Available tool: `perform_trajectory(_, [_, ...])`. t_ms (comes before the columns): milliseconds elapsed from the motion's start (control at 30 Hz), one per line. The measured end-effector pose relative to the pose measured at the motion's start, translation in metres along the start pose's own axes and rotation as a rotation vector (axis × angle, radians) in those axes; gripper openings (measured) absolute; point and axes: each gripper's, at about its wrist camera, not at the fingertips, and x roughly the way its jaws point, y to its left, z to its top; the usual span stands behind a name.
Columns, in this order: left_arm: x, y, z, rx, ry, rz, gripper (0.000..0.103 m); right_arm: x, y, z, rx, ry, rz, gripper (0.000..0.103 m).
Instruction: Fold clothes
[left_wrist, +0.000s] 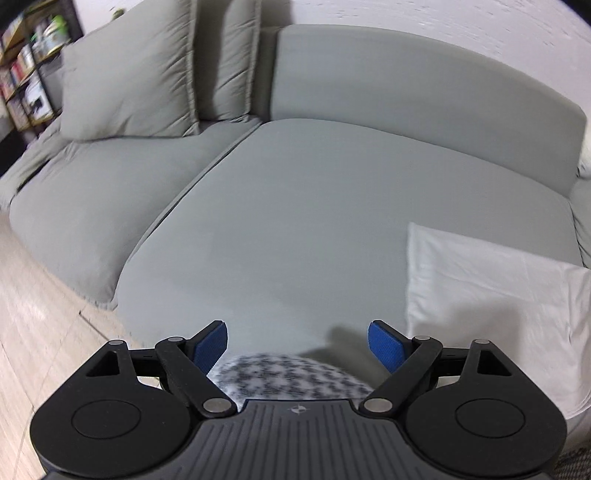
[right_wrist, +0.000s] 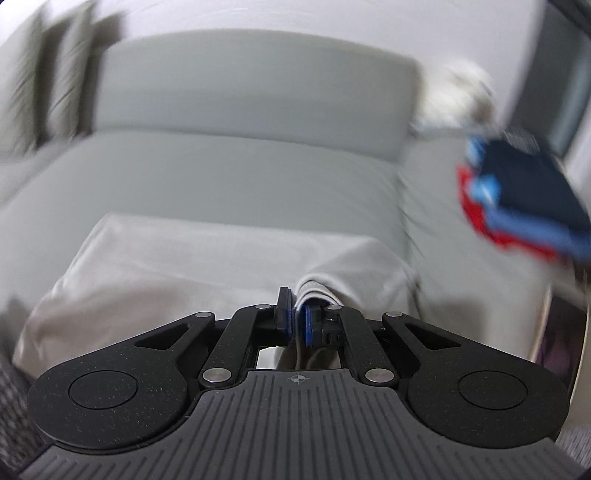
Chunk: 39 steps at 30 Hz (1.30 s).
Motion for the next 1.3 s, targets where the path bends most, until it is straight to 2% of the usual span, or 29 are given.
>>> perform_trajectory(133, [0.002, 0.018, -0.006, -0.049, 0.014, -0.028, 0.085, 0.011, 0.063, 0.016, -0.267, -0.040, 0.019, 0.006])
perform_trajectory(200, [0.006, 0.024, -0.007, -0.065, 0.022, -0.034, 0.085, 0.015, 0.106, 0.014, -0.458, -0.052, 0.047, 0.006])
perform_trajectory(367, [0.012, 0.041, -0.009, -0.114, 0.034, -0.047, 0.085, 0.017, 0.170, -0.015, -0.760, -0.029, 0.117, 0.006])
perform_trajectory(467, [0.014, 0.045, -0.011, -0.136, 0.038, -0.060, 0.085, 0.019, 0.190, -0.031, -0.892, -0.033, 0.126, 0.005])
perform_trajectory(633, [0.014, 0.044, -0.013, -0.136, 0.030, -0.080, 0.085, 0.007, 0.190, -0.032, -0.941, -0.106, 0.115, 0.003])
perform_trajectory(700, [0.014, 0.043, -0.014, -0.134, 0.030, -0.084, 0.085, -0.009, 0.186, -0.031, -0.952, -0.171, 0.120, 0.001])
perform_trajectory(767, [0.015, 0.041, -0.014, -0.133, 0.029, -0.084, 0.085, -0.017, 0.182, -0.032, -0.959, -0.182, 0.141, 0.002])
perform_trajectory(833, [0.015, 0.038, -0.016, -0.132, 0.023, -0.093, 0.085, -0.013, 0.179, -0.033, -0.954, -0.152, 0.167, 0.013])
perform_trajectory(867, [0.015, 0.035, -0.017, -0.130, 0.019, -0.097, 0.085, -0.012, 0.178, -0.035, -0.946, -0.161, 0.170, 0.039])
perform_trajectory(900, [0.015, 0.032, -0.019, -0.121, 0.014, -0.092, 0.086, -0.011, 0.177, -0.036, -0.938, -0.171, 0.174, 0.054])
perform_trajectory(1033, [0.016, 0.019, -0.015, -0.059, 0.015, -0.069, 0.085, -0.007, 0.174, -0.040, -0.931, -0.203, 0.222, 0.055])
perform_trajectory(1100, [0.013, 0.014, -0.007, -0.042, -0.002, -0.083, 0.085, -0.002, 0.173, -0.040, -0.909, -0.210, 0.239, 0.049])
perform_trajectory(1167, [0.012, 0.006, 0.002, -0.011, -0.015, -0.078, 0.086, 0.003, 0.172, -0.041, -0.884, -0.213, 0.257, 0.049])
perform_trajectory(1300, [0.031, -0.016, 0.017, 0.106, -0.002, -0.038, 0.087, 0.026, 0.177, -0.033, -0.829, -0.192, 0.254, 0.036])
